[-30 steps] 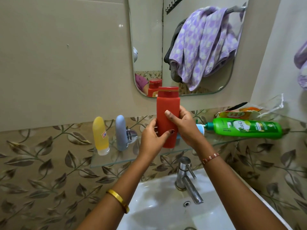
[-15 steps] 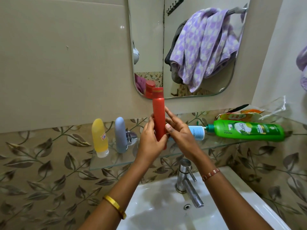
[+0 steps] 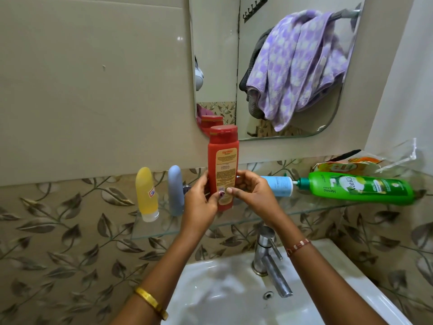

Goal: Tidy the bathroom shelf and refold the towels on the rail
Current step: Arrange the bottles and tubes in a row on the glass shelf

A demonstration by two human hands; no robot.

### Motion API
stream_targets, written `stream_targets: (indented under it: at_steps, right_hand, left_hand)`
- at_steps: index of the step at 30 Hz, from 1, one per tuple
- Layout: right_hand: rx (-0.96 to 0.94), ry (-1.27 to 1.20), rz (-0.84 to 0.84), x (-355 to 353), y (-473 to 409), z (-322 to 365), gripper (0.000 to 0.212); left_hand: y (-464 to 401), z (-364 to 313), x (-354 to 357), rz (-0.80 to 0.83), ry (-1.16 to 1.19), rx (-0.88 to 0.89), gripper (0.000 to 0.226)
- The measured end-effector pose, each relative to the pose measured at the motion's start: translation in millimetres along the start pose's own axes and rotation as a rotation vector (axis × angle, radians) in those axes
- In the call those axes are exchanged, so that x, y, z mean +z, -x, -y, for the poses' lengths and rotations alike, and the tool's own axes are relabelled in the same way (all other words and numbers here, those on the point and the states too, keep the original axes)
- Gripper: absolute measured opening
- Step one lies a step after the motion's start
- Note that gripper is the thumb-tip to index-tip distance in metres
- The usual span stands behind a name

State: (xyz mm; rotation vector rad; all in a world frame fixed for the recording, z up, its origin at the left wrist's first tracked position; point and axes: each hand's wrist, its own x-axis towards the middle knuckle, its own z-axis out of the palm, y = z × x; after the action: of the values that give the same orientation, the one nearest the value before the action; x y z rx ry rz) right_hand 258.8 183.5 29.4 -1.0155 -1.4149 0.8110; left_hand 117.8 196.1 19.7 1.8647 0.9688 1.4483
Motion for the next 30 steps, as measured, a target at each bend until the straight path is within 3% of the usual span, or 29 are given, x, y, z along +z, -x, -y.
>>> stream_targets:
  at_steps: [9,21,26,30]
  right_hand:
    - [-0.008,0.037,-0.028,11,0,-4,0.033]
    - [-0.041,0.101,-0.115,26,0,-8,0.03]
    - [-0.016,0.167,-0.128,24,3,-5,0.026]
    - [-0.107,0.323,-0.261,4,5,7,0.022]
  left_hand:
    - [11,-4,3,-0.193,-0.075,0.048,0.048]
    - [15,-1,1,-0.254,-0.043,-0.007,0.044]
    - [24,-4,4,-0.286,-0.126,0.072,0.047]
    - [38,-8,8,-0.356,-0.167,0.174,0.046]
